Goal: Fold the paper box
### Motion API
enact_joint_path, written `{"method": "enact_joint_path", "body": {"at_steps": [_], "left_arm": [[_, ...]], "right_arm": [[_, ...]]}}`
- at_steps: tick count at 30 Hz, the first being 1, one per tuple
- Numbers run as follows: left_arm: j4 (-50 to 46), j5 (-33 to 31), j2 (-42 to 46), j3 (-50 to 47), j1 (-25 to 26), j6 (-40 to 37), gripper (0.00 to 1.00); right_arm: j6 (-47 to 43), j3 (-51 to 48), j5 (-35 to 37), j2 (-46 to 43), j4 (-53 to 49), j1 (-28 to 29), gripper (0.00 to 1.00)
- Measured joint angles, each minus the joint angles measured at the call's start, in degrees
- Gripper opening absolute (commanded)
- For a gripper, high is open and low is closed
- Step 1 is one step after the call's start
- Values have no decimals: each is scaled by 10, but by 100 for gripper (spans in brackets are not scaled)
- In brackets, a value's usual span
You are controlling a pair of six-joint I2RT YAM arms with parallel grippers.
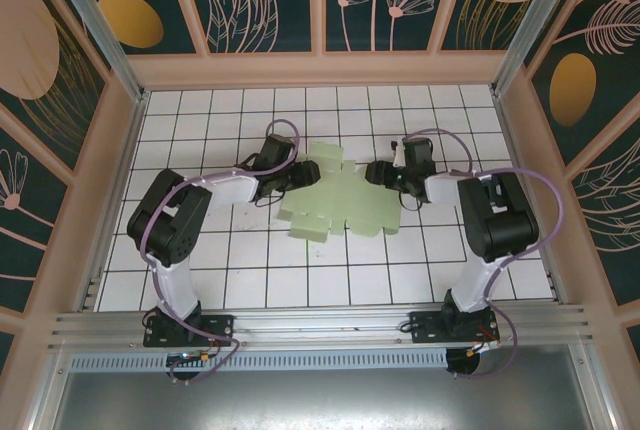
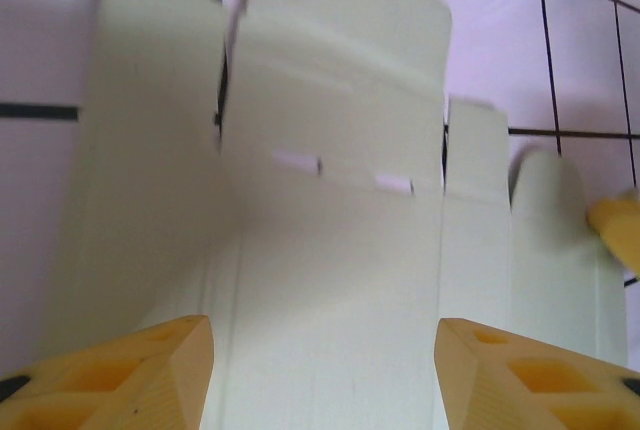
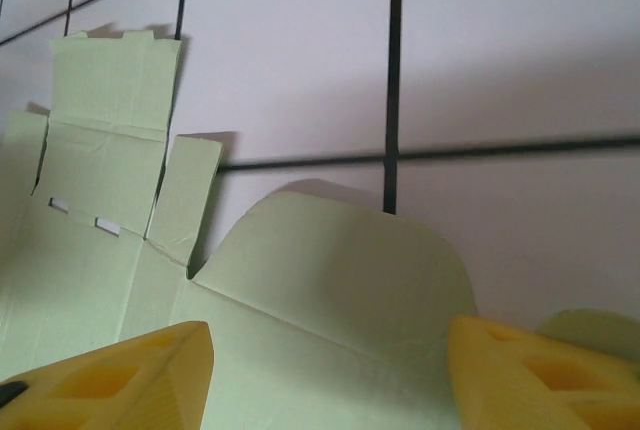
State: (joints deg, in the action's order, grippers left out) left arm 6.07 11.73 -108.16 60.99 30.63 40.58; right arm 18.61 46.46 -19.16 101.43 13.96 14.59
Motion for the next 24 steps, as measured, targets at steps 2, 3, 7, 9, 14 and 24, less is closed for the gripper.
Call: {"method": "enact_joint_path", "body": {"at_steps": [2, 3, 7, 9, 14, 24], "left_arm": [[-1, 1, -11, 7, 0, -1, 60], [-2, 2, -16, 9, 0, -2, 60], [-3, 11, -41, 23, -4, -7, 60], [-3, 14, -54, 40, -7, -9, 60], [-10, 23, -109, 115, -14, -21, 61], [-88, 28, -254, 356, -23, -57, 62]], "right_arm": [[4, -23, 0, -17, 6, 0, 64], [7, -31, 0, -24, 7, 1, 64], [14, -71, 0, -57, 15, 1, 64], [17, -92, 0, -76, 17, 2, 64], [28, -140, 3, -121, 19, 23, 64], [47, -155, 11, -137, 19, 161, 65]]}}
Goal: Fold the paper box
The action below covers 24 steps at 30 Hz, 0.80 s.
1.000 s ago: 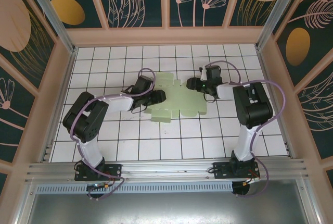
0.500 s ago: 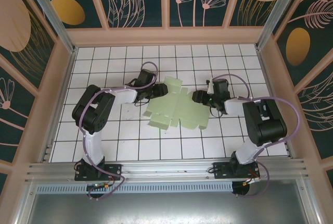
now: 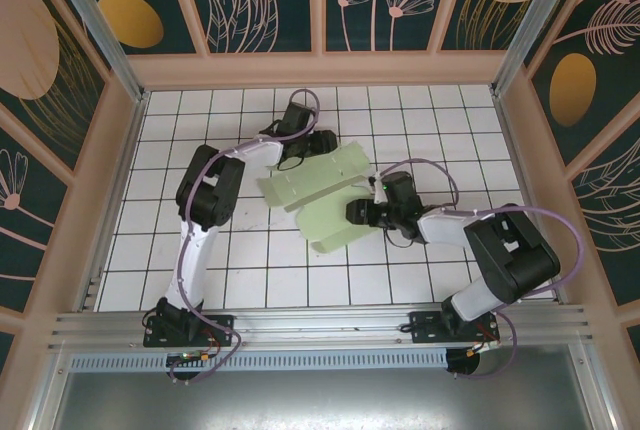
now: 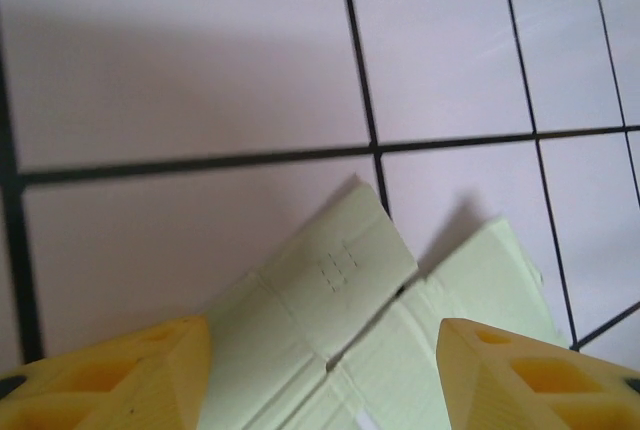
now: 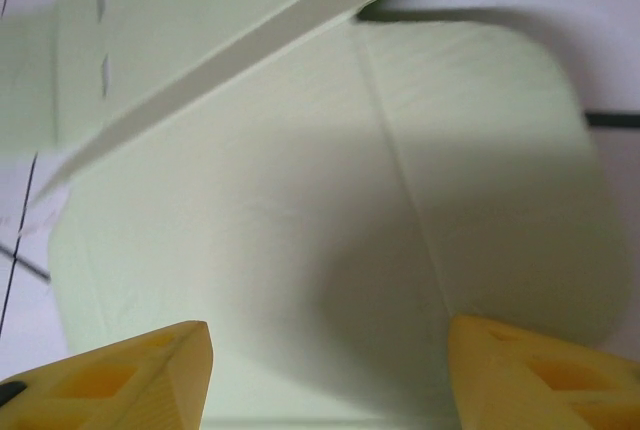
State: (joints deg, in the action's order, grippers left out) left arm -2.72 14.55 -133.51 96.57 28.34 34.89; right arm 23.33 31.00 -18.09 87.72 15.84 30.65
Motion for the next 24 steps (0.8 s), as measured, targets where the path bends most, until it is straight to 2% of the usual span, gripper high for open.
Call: {"method": "enact_joint_path", "body": {"at_steps": [5, 11, 14, 19, 24], "left_arm": [[-23, -3, -1, 13, 1, -8, 72], [-33, -41, 98, -83, 0, -15, 79], [-20, -59, 181, -155, -2, -8, 75], [51, -61, 309, -312, -3, 37, 63], [81, -63, 350, -461, -3, 80, 55]], "right_arm": [[-5, 25, 1, 5, -28, 27, 66], [-24, 62, 0, -6, -54, -14, 65], [-38, 119, 0, 17, -57, -44, 65], [-59, 255, -1, 129, -59, -58, 63], [-66, 372, -10, 242, -71, -60, 61]]}}
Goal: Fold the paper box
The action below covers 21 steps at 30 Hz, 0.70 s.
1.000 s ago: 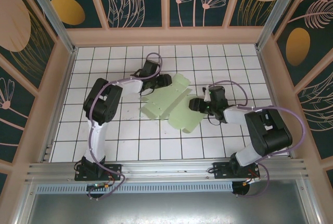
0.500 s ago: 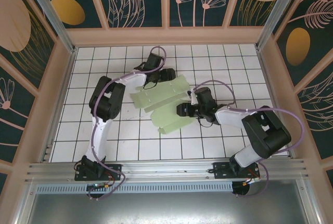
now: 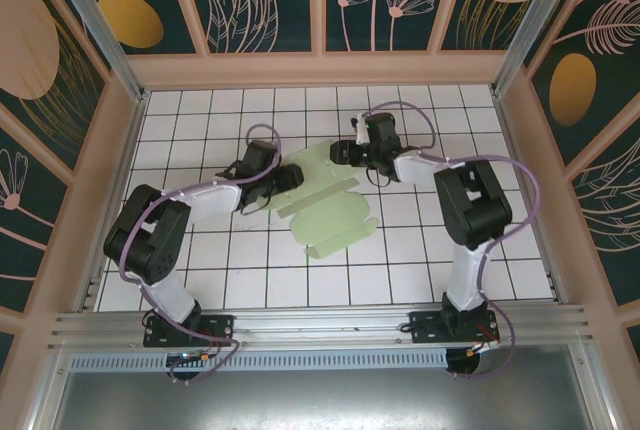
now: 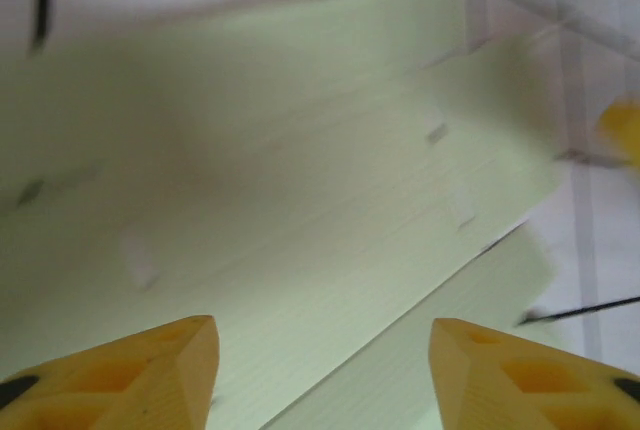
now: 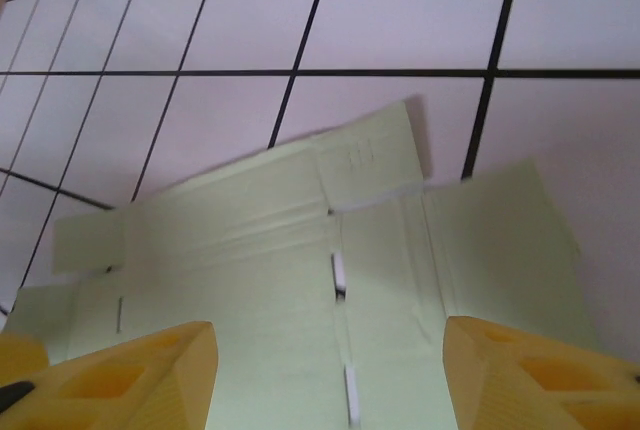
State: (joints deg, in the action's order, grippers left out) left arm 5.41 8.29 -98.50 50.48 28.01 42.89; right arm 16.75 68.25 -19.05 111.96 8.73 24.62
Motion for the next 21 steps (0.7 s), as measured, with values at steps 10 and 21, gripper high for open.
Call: {"method": "enact_joint_path", "body": {"at_steps": [10, 21], "left_arm": [[-2, -16, -41, 8, -12, -7, 54], [-59, -11, -191, 221, -46, -93, 57]], "right_arm": [[-4, 55, -5, 78, -38, -25, 60], [-16, -155, -2, -70, -6, -24, 60]]}}
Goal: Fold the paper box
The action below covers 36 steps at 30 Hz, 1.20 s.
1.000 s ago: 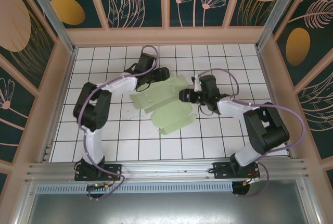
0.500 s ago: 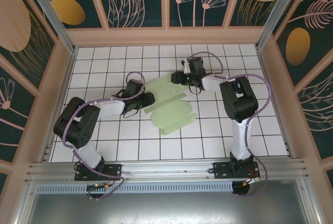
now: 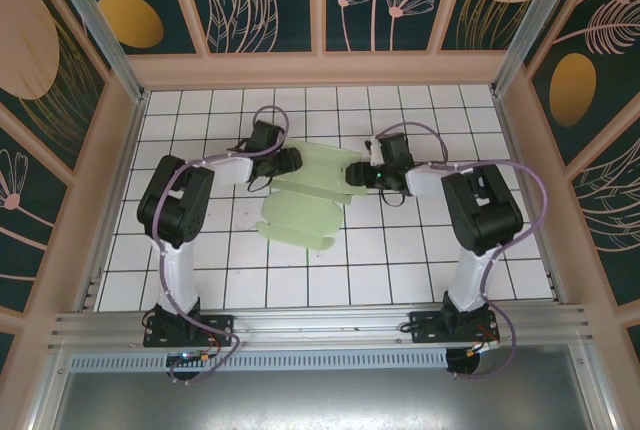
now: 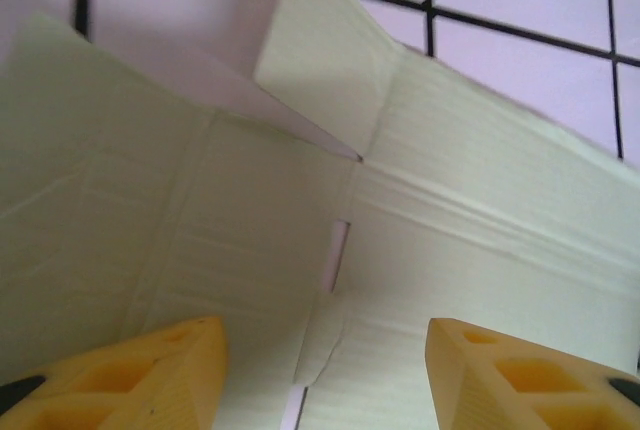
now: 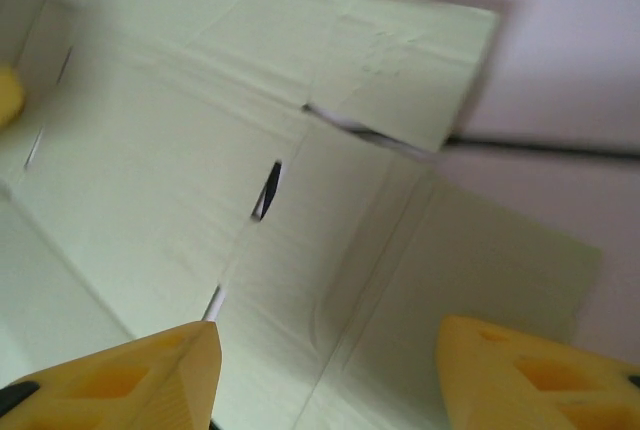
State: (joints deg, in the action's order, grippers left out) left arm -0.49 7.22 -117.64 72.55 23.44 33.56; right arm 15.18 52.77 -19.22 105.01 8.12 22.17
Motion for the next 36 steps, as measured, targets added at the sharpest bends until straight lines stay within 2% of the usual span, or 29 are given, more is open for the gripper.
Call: {"method": "enact_joint_path", "body": {"at_steps": [3, 7, 11, 14, 18, 19, 21, 25, 30, 36], "left_arm": [[-21, 7, -38, 61, 2, -19, 57], [-48, 23, -79, 130, 2, -36, 59], [-58, 36, -87, 147, 2, -41, 63], [-57, 39, -69, 129, 1, -43, 73], [-53, 39, 15, 54, 1, -38, 97], [-49, 40, 39, 36, 1, -33, 98], [-30, 47, 95, -4, 1, -19, 91], [38, 70, 175, -104, 1, 16, 64], [75, 98, 185, -231, 2, 62, 31], [87, 101, 170, -265, 3, 71, 28]], "right_arm": [[10, -57, -2, -43, 10, 19, 60], [34, -109, -4, -84, 27, 75, 61], [48, -132, -12, -117, 21, 115, 64], [51, -136, -15, -146, 12, 101, 66], [51, -125, -32, -167, 22, 52, 67], [51, -118, -36, -164, 24, 41, 66], [51, -95, -48, -149, 27, 17, 66], [44, -24, -56, -80, 28, -3, 66], [28, 90, -73, 17, -3, -15, 66], [-2, 186, -94, 87, -57, -29, 65]]}}
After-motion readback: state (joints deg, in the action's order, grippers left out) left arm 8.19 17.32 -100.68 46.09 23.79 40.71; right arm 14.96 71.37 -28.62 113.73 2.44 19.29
